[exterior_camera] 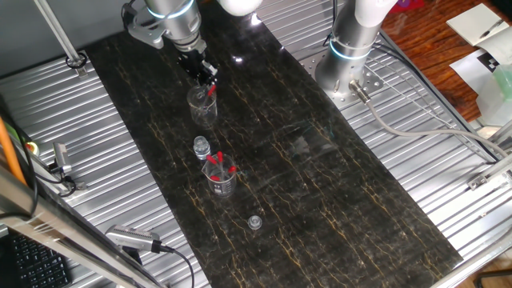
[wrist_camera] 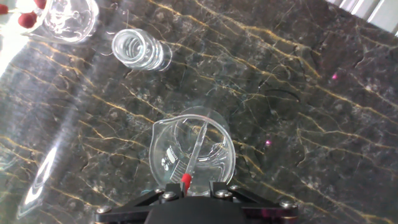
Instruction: Transfer liquid using a dropper
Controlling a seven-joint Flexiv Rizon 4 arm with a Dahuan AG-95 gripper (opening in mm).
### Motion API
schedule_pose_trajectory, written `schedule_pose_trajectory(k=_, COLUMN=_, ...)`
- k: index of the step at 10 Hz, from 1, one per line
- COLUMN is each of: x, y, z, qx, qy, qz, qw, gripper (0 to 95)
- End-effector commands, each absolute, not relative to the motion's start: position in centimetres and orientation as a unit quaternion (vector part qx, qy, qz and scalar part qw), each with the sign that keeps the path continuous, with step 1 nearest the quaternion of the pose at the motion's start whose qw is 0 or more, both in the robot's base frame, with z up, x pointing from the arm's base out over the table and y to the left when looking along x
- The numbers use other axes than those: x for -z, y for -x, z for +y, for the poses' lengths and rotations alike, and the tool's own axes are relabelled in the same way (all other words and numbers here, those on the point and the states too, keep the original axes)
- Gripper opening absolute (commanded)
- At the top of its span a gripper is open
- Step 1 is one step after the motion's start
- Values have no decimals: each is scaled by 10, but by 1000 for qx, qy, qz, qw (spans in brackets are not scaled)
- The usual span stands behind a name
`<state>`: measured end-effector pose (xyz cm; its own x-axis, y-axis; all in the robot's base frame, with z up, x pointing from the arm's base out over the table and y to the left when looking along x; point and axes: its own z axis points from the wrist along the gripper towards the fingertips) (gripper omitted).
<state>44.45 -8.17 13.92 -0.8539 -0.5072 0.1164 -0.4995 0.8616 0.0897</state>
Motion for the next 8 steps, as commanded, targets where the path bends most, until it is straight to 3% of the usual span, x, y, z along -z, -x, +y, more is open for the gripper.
schedule_pose_trajectory(k=1, x=-138, y=-446, z=-81, qx=29, qy=-263, qz=-962, qw=68, gripper=190)
schedule_pose_trajectory(k=8, x=-135, y=-433, z=-74, qx=36, qy=-247, qz=-966, qw=65, gripper=190)
